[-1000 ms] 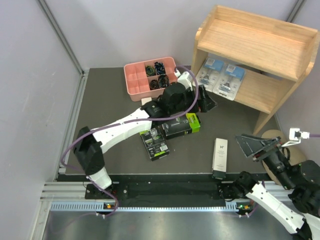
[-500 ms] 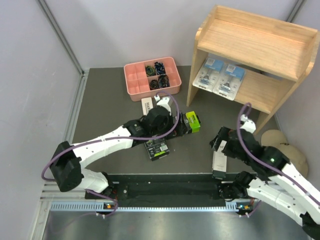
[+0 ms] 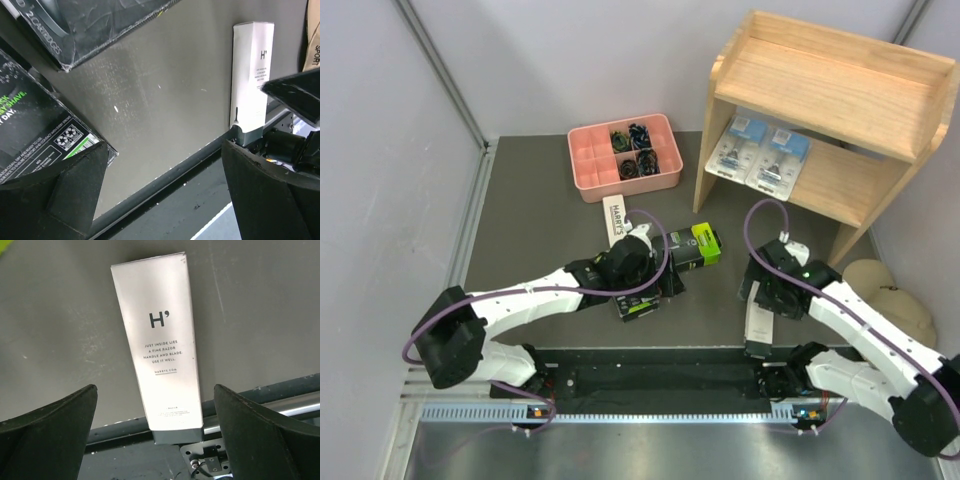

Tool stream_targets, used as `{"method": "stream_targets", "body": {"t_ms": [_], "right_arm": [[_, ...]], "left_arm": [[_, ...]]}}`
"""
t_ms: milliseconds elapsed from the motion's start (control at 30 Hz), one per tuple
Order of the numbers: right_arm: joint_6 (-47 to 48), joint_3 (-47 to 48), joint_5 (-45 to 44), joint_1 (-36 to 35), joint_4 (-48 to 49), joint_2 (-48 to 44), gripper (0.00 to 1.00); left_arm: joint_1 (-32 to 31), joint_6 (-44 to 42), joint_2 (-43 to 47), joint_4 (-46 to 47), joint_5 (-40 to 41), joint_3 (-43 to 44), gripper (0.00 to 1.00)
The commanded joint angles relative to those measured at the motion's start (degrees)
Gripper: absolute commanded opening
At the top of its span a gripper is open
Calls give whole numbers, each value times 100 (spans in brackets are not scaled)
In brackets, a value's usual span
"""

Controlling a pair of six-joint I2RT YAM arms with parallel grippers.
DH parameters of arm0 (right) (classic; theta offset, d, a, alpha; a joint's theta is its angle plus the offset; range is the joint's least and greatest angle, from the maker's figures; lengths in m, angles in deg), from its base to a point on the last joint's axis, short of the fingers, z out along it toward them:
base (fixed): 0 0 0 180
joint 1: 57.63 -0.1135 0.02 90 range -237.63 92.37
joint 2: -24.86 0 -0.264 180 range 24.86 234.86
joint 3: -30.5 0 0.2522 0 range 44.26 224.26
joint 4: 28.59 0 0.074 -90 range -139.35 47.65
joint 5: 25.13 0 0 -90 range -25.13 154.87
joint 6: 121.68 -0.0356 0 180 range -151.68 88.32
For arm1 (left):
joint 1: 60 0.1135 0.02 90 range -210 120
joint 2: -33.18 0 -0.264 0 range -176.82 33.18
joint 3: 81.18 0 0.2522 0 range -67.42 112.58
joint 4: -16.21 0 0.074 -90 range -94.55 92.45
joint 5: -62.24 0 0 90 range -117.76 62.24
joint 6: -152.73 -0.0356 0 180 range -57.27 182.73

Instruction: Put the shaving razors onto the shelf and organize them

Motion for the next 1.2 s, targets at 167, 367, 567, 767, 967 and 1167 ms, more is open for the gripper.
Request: {"method": "stream_targets", "body": {"t_ms": [167,367,567,767,967,1167], "right_arm": [[308,-404,591,175,815,584,99],[335,-448,574,272,876,576,98],[413,-580,688,272,1078,927,86],[475,-676,802,272,1236,1191,79],[519,-791,891,272,1351,1147,46],[598,-730,961,272,1316,692,27]], "left_arm": [[-14,86,81,429,-259,-54,99],[-14,34,64,411,-303,-27,99],[-14,78,64,472,-364,-80,99],[-14,95,107,499,-409,-115,99],[-14,113,195,508,-409,-194,99],[-14,139,257,508,-435,-229,99]]}}
